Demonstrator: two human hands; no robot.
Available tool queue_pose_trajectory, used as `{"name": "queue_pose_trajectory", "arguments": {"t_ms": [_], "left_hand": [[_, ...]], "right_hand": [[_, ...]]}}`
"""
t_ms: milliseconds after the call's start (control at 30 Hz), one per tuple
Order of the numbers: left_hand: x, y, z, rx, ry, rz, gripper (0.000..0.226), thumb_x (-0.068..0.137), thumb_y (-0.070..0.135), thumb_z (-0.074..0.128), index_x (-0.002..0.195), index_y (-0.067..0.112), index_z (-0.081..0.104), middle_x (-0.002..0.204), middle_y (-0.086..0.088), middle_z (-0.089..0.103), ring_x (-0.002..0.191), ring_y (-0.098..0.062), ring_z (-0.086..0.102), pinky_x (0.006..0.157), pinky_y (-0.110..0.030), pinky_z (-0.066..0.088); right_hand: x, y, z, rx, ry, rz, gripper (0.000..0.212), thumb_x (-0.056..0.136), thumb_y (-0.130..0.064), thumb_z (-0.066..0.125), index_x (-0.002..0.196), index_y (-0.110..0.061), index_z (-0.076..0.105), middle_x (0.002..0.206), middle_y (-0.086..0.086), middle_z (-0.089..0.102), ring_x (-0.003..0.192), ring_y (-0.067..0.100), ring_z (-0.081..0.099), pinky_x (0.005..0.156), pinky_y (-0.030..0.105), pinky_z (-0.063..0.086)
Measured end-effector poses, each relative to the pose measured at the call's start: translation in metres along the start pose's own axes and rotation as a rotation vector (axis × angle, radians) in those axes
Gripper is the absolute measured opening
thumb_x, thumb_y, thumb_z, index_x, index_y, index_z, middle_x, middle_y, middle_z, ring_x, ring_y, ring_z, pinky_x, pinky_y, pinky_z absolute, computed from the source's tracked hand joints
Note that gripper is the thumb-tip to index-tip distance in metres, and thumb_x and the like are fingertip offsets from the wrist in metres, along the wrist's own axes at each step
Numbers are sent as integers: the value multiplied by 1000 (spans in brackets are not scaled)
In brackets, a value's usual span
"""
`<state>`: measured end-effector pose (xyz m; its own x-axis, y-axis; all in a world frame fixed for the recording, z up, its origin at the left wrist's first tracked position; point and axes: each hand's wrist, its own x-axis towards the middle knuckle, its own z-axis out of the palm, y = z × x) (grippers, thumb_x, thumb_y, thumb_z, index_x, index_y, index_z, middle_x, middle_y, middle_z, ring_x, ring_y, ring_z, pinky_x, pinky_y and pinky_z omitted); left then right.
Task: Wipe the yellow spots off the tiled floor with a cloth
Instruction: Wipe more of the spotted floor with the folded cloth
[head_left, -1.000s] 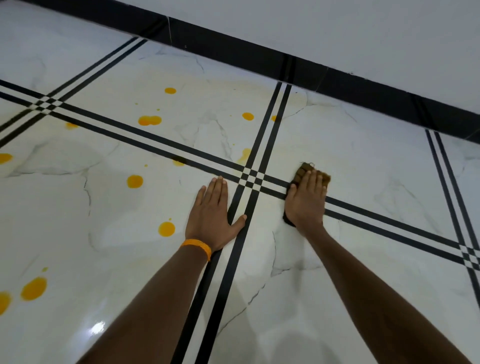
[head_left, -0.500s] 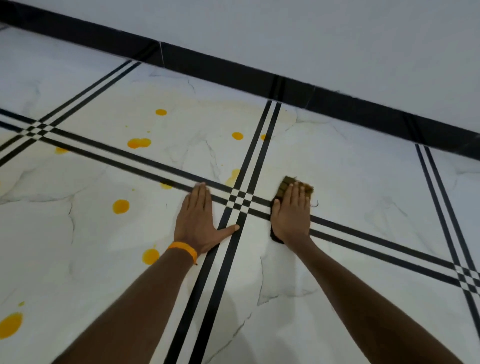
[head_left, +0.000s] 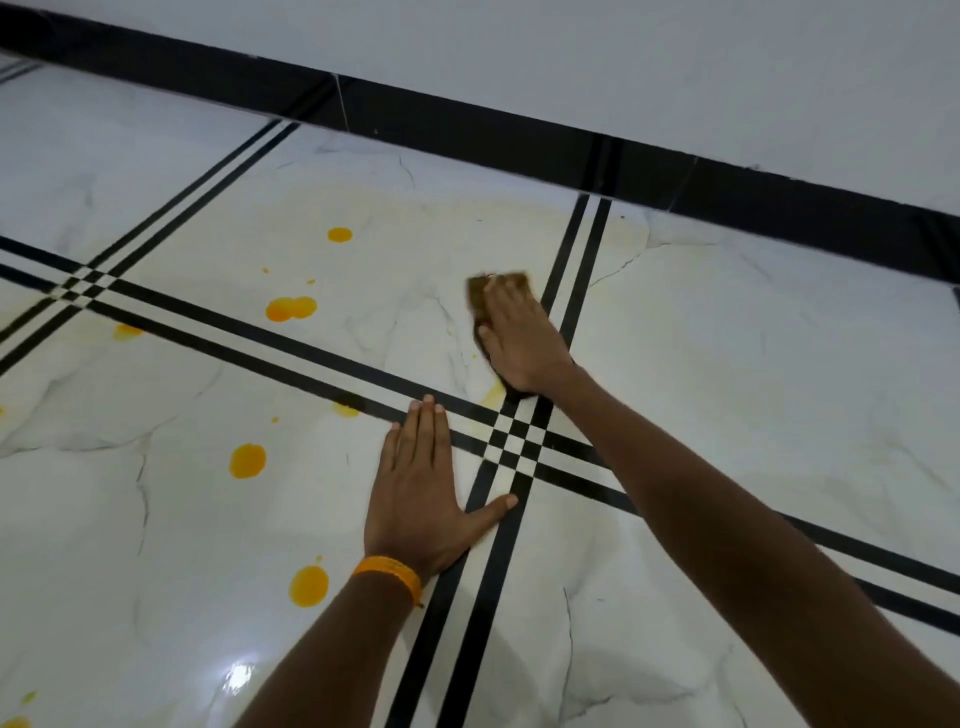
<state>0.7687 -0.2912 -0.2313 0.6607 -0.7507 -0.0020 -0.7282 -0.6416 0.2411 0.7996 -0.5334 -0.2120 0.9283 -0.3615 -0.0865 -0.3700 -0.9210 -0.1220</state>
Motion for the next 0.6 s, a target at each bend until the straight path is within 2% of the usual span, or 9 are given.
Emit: {"name": "queue_pose_trajectory", "arguments": {"t_ms": [67, 100, 200, 267, 333, 400, 500, 533, 600], "left_hand": [[1, 1, 0, 1, 7, -4, 124, 74, 94, 21, 156, 6, -5, 165, -10, -9, 152, -19, -12, 125, -42, 3], [-1, 1, -1, 0, -2, -2, 123, 74, 94, 21, 156, 6, -5, 165, -10, -9, 152, -19, -13, 125, -42, 3], [-1, 1, -2, -3, -7, -7, 123, 74, 94, 20, 156, 6, -5, 165, -10, -10, 152, -20, -14, 125, -42, 4], [-1, 1, -3, 7, -24, 4, 123, 75, 94, 20, 156, 5, -4, 165, -11, -10, 152, -21, -13, 125, -43, 4], [-1, 2, -3, 21, -21, -9, 123, 74, 94, 18, 156, 6, -5, 165, -11, -11, 152, -21, -13, 125, -43, 4], [1, 2, -3, 10, -27, -9, 123, 74, 95, 17, 157, 7, -5, 165, -10, -10, 152, -21, -12, 125, -43, 3], [1, 1, -2, -7, -16, -15, 124, 73, 95, 20, 157, 6, -2, 165, -11, -7, 153, -21, -8, 125, -43, 4], [0, 1, -1, -9, -14, -15, 124, 73, 95, 21, 157, 6, -3, 165, -10, -8, 153, -21, -9, 125, -43, 4], [1, 0, 0, -9, -14, -7, 124, 73, 95, 21, 157, 7, -5, 165, -10, -10, 152, -20, -11, 125, -42, 4]], "right_hand": [[-32, 15, 7, 3, -1, -155, 65, 108, -44, 20, 162, -10, 8, 170, 7, 6, 157, 21, 1, 128, 40, 3], [-37, 33, 5, 6, 15, -110, 65, 108, -45, 20, 162, -10, 9, 169, 7, 7, 157, 22, 2, 128, 41, 4], [-9, 74, -5, 4, 104, 325, 68, 107, -45, 18, 160, -4, 11, 169, 16, 9, 157, 30, 5, 127, 48, 7], [26, 52, -9, 50, 114, 520, 69, 106, -43, 15, 160, -1, 9, 168, 18, 8, 156, 34, 4, 127, 49, 4], [44, 0, -7, 54, 107, 404, 67, 106, -42, 13, 160, -2, 7, 169, 17, 6, 156, 32, 4, 127, 46, 1], [30, -38, 0, -4, 48, 80, 65, 108, -42, 14, 161, -6, 7, 170, 12, 7, 157, 27, 3, 127, 42, 1], [-32, -11, 7, -4, 7, -256, 63, 108, -45, 17, 162, -12, 9, 170, 4, 6, 157, 20, 0, 128, 39, 1], [-47, 13, 6, 10, 25, -226, 63, 108, -45, 21, 162, -13, 13, 169, 4, 9, 157, 21, 2, 128, 41, 5], [-56, 62, 3, 27, 112, 64, 64, 106, -44, 26, 160, -10, 18, 168, 10, 19, 156, 28, 10, 126, 49, 15]]}}
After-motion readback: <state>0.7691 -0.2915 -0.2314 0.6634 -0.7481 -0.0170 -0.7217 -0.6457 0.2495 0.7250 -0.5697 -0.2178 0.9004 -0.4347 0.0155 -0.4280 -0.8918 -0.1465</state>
